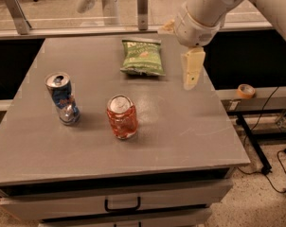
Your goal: Move green jalapeno chip bag near coke can
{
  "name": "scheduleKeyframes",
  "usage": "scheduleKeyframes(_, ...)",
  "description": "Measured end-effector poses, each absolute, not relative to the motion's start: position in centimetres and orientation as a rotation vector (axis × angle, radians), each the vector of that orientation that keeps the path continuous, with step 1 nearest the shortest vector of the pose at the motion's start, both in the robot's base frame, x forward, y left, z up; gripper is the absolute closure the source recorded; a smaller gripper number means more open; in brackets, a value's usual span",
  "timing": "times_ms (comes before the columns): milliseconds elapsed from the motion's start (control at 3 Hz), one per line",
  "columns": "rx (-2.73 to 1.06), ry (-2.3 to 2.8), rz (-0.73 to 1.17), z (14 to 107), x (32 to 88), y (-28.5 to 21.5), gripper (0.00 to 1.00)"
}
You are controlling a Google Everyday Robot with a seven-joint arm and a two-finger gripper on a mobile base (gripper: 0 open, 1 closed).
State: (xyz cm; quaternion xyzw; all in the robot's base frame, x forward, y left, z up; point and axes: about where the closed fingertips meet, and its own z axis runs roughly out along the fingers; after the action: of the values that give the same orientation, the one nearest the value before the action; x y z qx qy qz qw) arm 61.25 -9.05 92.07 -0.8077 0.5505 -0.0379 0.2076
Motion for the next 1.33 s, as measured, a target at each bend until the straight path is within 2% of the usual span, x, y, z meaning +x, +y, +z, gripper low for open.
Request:
scheduleKeyframes(333, -2.358, 1.337, -0.12, 91.2, 63.7, -6.2, 0.0)
scheduleKeyframes(1000, -2.531, 0.861, -0.028, 87.0, 67.6, 0.0, 0.0)
scheduleKeyframes(1333, -2.587, 0.762, -0.015, 84.7, 68.8, 0.7, 0.18)
